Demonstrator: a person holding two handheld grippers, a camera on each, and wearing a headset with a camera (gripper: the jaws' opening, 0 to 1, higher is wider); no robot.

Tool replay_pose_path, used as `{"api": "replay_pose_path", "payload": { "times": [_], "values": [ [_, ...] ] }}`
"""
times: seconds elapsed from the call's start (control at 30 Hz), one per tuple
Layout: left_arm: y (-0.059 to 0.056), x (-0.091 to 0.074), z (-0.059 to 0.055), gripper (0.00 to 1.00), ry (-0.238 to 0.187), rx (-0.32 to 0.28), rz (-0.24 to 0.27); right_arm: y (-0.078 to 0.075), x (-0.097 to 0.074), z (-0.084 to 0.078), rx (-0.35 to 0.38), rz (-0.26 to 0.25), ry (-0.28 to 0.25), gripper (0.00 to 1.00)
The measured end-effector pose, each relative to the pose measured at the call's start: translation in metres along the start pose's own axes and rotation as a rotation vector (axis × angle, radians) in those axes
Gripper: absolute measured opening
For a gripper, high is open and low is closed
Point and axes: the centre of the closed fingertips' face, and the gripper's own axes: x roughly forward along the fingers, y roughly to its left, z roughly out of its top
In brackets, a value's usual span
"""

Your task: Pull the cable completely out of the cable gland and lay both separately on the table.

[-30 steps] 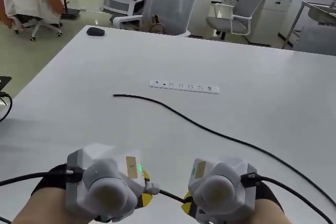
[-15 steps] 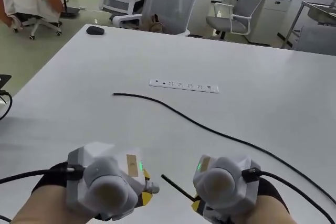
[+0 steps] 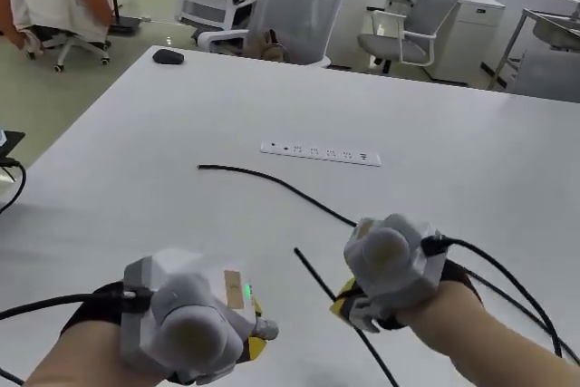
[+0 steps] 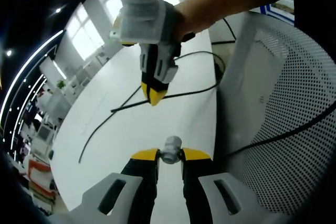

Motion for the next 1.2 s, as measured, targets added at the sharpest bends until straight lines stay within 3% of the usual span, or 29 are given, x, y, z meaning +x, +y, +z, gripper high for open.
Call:
{"api": "replay_pose_path", "payload": {
  "times": [0.17,0.2,0.27,0.3,0.33,0.43,0.5,0.57,0.63,0.77,0.87,0.93,1.03,1.2],
  "values": [
    [0.002,-0.001,0.000,0.18,-0.001,-0.014,0.004,-0.062,0.006,0.020,0.087,-0.096,-0.123,0.04],
    [0.001,-0.001,0.000,0.18,-0.001,-0.013,0.004,-0.072,0.006,0.018,0.109,-0.116,-0.123,0.04],
    [0.000,-0.001,0.000,0.18,-0.002,-0.010,0.000,-0.100,0.006,0.011,0.143,-0.207,-0.124,0.04],
    [0.000,-0.001,0.001,0.18,-0.001,-0.009,-0.001,-0.115,0.004,0.001,0.139,-0.275,-0.084,0.04],
    [0.000,-0.001,0.001,0.18,-0.002,-0.009,-0.002,-0.124,0.004,-0.005,0.109,-0.312,-0.053,0.04],
    [0.000,-0.001,0.001,0.18,-0.004,-0.014,-0.003,-0.138,0.006,-0.028,0.161,-0.341,0.026,0.06],
    [-0.003,0.000,0.000,0.18,0.002,-0.011,-0.011,-0.152,0.001,-0.045,0.202,-0.387,0.083,0.09],
    [-0.003,-0.001,0.000,0.18,0.005,-0.008,-0.011,-0.153,0.000,-0.051,0.254,-0.361,0.073,0.12],
    [-0.002,-0.001,0.000,0.18,0.005,-0.012,-0.005,-0.154,-0.005,-0.052,0.253,-0.351,0.058,0.14],
    [0.000,-0.001,-0.001,0.18,0.008,-0.020,0.000,-0.141,-0.009,-0.054,0.263,-0.315,0.037,0.10],
    [-0.001,0.000,-0.001,0.18,0.010,-0.025,-0.010,-0.123,-0.013,-0.055,0.166,-0.295,0.049,0.09],
    [-0.003,0.001,-0.002,0.18,0.021,-0.013,-0.011,-0.103,-0.013,-0.056,0.095,-0.249,0.061,0.11],
    [-0.006,0.002,0.000,0.18,0.018,-0.016,-0.024,-0.062,-0.013,-0.051,0.084,-0.128,0.004,0.12],
    [-0.009,0.004,-0.002,0.18,0.027,-0.011,-0.037,-0.008,-0.023,-0.055,0.035,0.005,0.016,0.11]
  ]
}}
